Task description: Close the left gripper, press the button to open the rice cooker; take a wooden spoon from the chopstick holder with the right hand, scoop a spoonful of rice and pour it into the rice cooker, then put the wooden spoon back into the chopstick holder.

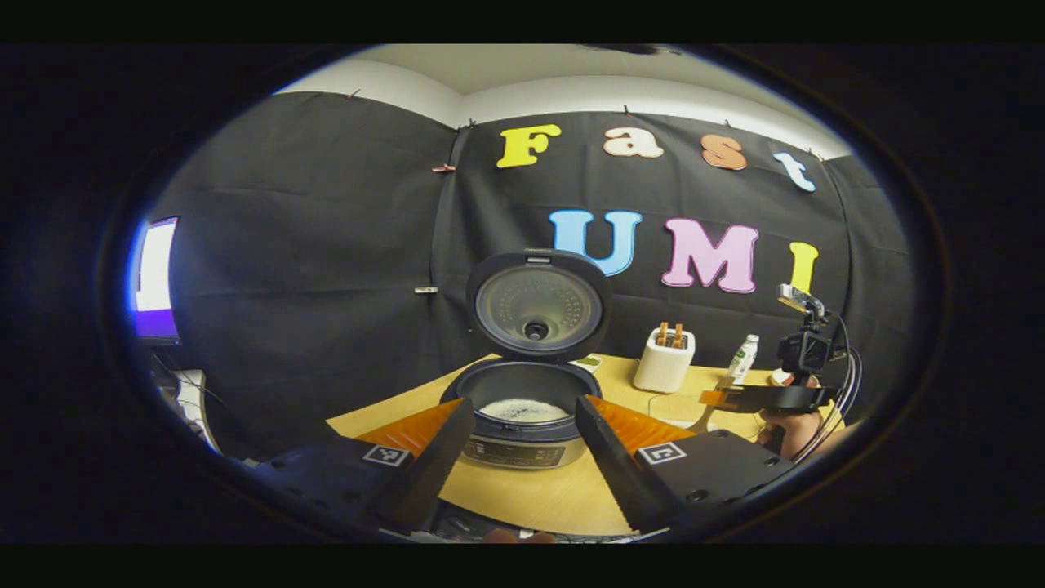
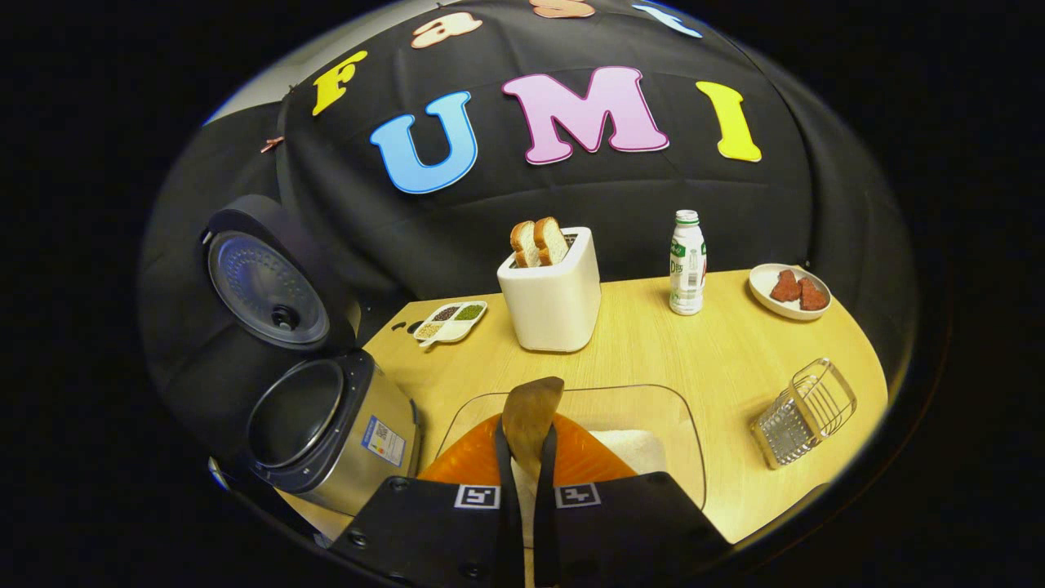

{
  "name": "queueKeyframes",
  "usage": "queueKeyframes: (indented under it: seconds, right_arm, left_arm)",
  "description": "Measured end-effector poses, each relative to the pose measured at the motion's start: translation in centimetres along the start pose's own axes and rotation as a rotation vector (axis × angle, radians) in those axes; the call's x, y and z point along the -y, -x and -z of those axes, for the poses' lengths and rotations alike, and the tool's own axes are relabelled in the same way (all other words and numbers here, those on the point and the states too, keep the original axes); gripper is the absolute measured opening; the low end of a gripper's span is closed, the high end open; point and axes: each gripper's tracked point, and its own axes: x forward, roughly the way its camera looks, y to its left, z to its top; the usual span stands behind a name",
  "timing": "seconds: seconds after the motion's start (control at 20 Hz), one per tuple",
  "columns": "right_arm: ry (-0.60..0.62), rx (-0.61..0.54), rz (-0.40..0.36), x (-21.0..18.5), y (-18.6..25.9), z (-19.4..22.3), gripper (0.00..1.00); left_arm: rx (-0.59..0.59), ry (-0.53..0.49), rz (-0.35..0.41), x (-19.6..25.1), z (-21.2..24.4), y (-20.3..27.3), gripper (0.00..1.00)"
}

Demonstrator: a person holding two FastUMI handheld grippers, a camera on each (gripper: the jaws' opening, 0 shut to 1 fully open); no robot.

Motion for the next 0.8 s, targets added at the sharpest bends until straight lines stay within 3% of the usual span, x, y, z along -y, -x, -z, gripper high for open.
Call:
queueKeyframes:
  seconds: [0.4,0.8]
  right_arm:
    - [-0.33,0.024,0.109,4.5,0.4,-1.0,0.1]
    - [-0.531,0.12,0.085,4.7,1.7,-5.3,0.1]
  left_arm:
    - [0.003,-0.02,0.012,-0.5,-0.2,0.5,0.86]
    - [0.009,-0.021,0.044,-0.1,-0.5,0.6,0.86]
